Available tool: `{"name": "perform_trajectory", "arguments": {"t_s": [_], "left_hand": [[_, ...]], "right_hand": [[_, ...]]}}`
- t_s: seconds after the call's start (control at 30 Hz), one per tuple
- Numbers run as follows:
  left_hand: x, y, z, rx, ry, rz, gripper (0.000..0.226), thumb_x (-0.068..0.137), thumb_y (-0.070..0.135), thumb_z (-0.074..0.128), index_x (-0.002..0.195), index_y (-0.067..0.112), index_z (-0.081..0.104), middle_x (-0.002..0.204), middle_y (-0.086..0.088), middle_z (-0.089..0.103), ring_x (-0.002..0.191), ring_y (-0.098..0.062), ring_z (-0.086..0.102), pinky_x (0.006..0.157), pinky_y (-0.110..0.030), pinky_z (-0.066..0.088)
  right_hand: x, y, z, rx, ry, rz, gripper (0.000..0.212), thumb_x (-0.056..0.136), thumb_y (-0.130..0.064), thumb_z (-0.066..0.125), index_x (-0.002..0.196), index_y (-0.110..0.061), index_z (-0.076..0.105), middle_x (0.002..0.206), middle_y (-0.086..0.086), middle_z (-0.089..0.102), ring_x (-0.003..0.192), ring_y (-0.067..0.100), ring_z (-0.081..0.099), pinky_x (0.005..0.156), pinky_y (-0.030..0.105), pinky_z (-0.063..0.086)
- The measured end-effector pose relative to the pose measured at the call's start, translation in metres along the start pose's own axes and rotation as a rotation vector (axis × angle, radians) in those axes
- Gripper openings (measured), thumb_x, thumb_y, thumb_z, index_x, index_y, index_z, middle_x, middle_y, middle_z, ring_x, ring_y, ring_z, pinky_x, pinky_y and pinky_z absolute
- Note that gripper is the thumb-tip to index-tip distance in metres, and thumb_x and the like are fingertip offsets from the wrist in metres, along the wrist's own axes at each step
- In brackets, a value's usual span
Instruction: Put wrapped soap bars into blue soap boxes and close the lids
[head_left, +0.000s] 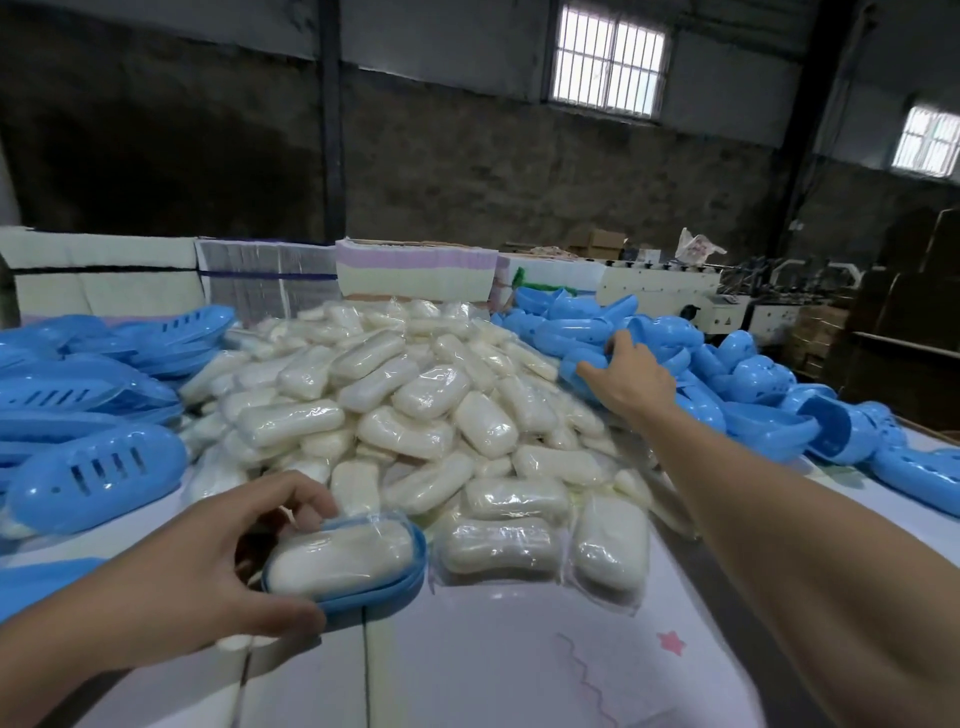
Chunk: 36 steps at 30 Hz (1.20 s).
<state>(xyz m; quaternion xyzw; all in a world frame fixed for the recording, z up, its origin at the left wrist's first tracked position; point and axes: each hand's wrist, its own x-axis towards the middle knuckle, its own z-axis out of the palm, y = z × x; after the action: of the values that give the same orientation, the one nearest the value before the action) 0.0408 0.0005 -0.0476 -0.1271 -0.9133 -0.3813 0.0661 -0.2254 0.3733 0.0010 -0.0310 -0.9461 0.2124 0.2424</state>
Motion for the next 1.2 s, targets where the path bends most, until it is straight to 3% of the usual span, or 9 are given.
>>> {"name": "perform_trajectory", "arguments": {"t_s": [0.1,0.23,0.37,0.5,0.57,0.7,0.83,1.03,1.2], "left_hand": [[0.0,-0.002,0.0,0.016,0.003,-0.004,0.105,0.032,0.073,0.091,0.128,0.046,0.056,0.104,0.015,0.065,0.08,-0.015,0.07,0.066,-0.027,0.06],[-0.001,-0.001,-0.001,0.02,-0.001,-0.009,0.107,0.031,0.072,0.092,0.129,0.048,0.056,0.105,0.015,0.065,0.083,-0.014,0.07,0.074,-0.032,0.062],[0.0,0.002,-0.001,0.037,0.006,-0.006,0.105,0.032,0.075,0.09,0.128,0.051,0.055,0.107,0.019,0.064,0.084,-0.013,0.069,0.07,-0.03,0.06],[0.001,0.006,0.002,0.017,0.027,0.027,0.097,0.039,0.06,0.093,0.126,0.055,0.051,0.107,0.02,0.061,0.09,-0.012,0.068,0.076,-0.033,0.059],[0.001,0.008,0.003,-0.01,0.032,0.025,0.099,0.04,0.055,0.093,0.126,0.062,0.044,0.108,0.021,0.06,0.094,-0.011,0.067,0.079,-0.03,0.057],[-0.002,0.014,0.002,-0.048,0.028,-0.006,0.104,0.041,0.053,0.091,0.129,0.063,0.037,0.111,0.027,0.053,0.101,-0.004,0.062,0.086,-0.021,0.053],[-0.004,0.018,0.002,-0.057,0.045,-0.001,0.105,0.044,0.055,0.087,0.132,0.06,0.029,0.12,0.017,0.049,0.104,0.0,0.058,0.086,-0.013,0.05],[-0.003,0.017,0.002,-0.085,0.036,0.009,0.102,0.058,0.031,0.096,0.134,0.055,0.032,0.116,0.029,0.048,0.106,0.005,0.059,0.083,-0.006,0.046],[-0.004,0.018,-0.001,-0.031,0.027,0.016,0.083,0.056,0.043,0.089,0.124,0.06,0.043,0.111,0.034,0.053,0.105,0.001,0.061,0.087,-0.014,0.051]], "right_hand": [[-0.003,-0.006,0.002,0.191,0.021,0.067,0.042,0.078,-0.052,0.059,0.106,-0.026,0.042,0.107,0.005,0.045,0.089,0.03,0.051,0.075,0.039,0.04],[-0.007,-0.006,0.011,0.332,-0.024,0.136,0.055,0.084,-0.047,0.06,0.13,-0.022,0.045,0.127,0.006,0.048,0.106,0.028,0.053,0.085,0.038,0.041],[-0.017,-0.014,0.003,0.395,0.152,0.106,0.041,0.08,-0.043,0.063,0.114,-0.023,0.05,0.117,0.001,0.051,0.097,0.022,0.052,0.084,0.038,0.045],[-0.044,-0.046,-0.014,0.569,0.264,-0.116,0.031,0.077,-0.033,0.069,0.1,-0.027,0.048,0.103,-0.007,0.047,0.093,0.014,0.052,0.083,0.035,0.046],[-0.066,-0.07,-0.02,0.679,0.174,-0.249,0.032,0.073,-0.03,0.073,0.094,-0.029,0.049,0.098,-0.009,0.049,0.087,0.01,0.052,0.078,0.03,0.046],[-0.12,-0.116,-0.042,0.826,-0.305,-0.515,0.03,0.07,-0.036,0.078,0.088,-0.035,0.054,0.096,-0.014,0.059,0.075,0.004,0.056,0.063,0.015,0.044],[-0.171,-0.123,-0.045,0.787,-0.596,-0.704,0.035,0.067,-0.033,0.08,0.094,-0.035,0.058,0.09,-0.016,0.062,0.072,0.003,0.061,0.062,0.02,0.051],[-0.196,-0.117,-0.034,0.632,-0.597,-0.865,0.044,0.067,-0.025,0.087,0.097,-0.031,0.056,0.106,-0.003,0.054,0.095,0.016,0.056,0.083,0.034,0.05],[-0.199,-0.117,-0.029,0.554,-0.61,-0.98,0.045,0.071,-0.03,0.086,0.104,-0.03,0.056,0.108,-0.006,0.052,0.096,0.013,0.054,0.082,0.031,0.048]]}}
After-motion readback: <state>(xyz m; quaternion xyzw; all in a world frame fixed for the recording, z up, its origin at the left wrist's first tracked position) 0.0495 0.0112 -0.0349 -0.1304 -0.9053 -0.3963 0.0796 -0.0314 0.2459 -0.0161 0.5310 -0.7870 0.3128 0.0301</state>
